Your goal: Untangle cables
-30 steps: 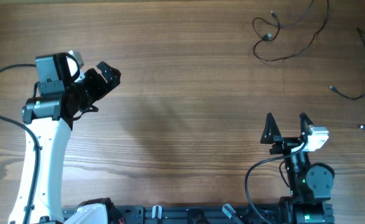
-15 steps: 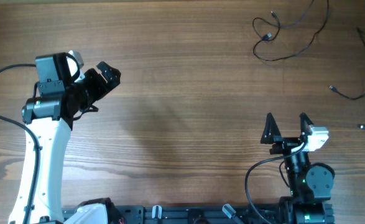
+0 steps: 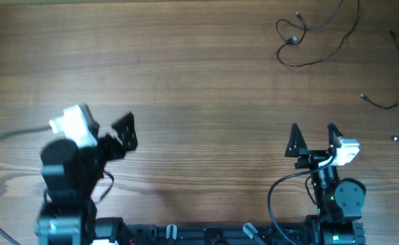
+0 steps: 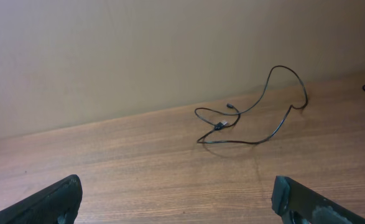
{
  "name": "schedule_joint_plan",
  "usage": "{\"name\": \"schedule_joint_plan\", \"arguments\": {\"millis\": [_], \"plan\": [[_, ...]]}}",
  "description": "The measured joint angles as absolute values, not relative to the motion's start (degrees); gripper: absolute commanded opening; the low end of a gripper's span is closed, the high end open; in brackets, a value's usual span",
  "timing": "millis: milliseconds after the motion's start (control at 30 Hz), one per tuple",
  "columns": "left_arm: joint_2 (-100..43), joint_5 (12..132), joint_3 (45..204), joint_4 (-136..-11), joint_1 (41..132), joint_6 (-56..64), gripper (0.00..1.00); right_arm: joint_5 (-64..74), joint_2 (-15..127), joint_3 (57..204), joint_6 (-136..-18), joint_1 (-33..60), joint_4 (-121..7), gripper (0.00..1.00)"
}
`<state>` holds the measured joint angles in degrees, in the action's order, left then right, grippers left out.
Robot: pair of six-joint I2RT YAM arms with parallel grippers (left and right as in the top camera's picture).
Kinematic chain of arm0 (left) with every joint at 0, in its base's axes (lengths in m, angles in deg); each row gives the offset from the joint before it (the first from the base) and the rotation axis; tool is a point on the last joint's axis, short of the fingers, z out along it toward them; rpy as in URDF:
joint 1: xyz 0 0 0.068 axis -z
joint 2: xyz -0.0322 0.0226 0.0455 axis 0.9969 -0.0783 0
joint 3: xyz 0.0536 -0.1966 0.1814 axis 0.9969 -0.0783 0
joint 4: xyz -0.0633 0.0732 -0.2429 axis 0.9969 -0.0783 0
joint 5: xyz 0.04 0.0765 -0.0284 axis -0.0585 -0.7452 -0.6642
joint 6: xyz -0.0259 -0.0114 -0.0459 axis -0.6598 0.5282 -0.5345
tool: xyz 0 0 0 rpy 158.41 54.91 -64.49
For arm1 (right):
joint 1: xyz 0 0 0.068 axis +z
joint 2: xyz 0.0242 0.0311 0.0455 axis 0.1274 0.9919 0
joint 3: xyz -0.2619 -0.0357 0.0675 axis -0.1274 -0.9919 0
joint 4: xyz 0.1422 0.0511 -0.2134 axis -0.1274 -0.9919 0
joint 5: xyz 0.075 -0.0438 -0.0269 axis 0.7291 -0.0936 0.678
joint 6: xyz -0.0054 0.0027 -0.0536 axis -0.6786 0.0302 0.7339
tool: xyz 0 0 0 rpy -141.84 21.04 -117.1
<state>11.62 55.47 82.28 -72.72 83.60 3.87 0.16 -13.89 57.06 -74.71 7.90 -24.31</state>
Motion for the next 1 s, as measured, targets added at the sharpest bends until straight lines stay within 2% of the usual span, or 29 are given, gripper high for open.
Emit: {"name": "schedule_joint_plan", "arguments": {"millis": [233, 433, 733, 1000], "plan": [[29.2, 55.1, 65.4, -61.9, 84.9, 4.6, 1.00, 0.2, -13.9, 57.1, -74.7, 7.9, -24.3, 1.00], [34.6, 55.1, 55.4, -52.9, 87.9, 5.6, 1.00, 0.2, -13.9, 57.1, -74.7, 7.9, -24.3, 1.00], [42.6, 54.2, 46.6, -41.8, 87.6, 9.9, 1.00, 0.2, -13.9, 57.1, -74.7, 7.9, -24.3, 1.00], [42.6, 51.5, 45.5, -43.6, 87.6, 12.7, 1.00, 0.2, -13.9, 57.1, -74.7, 7.9, -24.3, 1.00]]}}
